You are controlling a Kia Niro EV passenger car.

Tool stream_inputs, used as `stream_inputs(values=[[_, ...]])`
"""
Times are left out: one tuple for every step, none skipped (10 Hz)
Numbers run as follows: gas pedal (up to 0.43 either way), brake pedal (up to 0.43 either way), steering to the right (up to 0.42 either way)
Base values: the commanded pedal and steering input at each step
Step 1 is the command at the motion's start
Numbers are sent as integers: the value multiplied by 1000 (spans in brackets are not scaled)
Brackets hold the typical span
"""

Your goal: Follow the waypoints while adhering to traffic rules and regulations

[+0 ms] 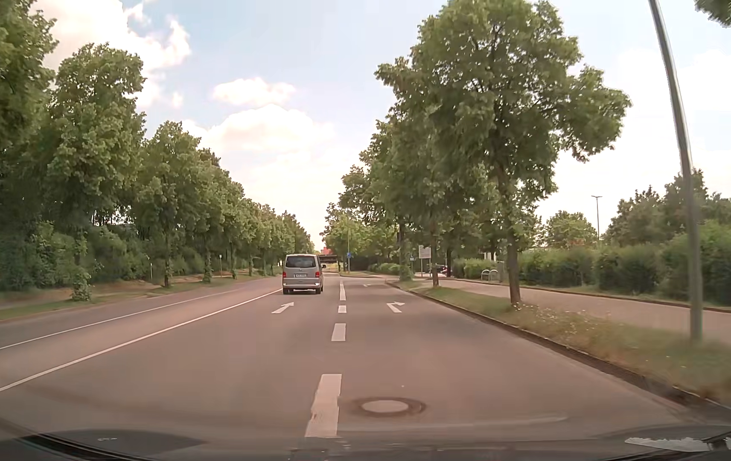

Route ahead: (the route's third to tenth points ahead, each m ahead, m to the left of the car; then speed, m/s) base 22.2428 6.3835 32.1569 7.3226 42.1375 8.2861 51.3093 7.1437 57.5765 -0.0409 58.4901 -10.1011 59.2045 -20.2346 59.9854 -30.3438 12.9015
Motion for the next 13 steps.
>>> stream_inputs(values=[[0,12,-18],[0,12,-19],[0,12,-21],[0,12,-22],[0,12,-23],[0,24,-23],[0,55,-23],[0,67,-23],[0,91,-23],[0,104,-23],[0,116,-23],[0,128,-23],[0,134,-23]])
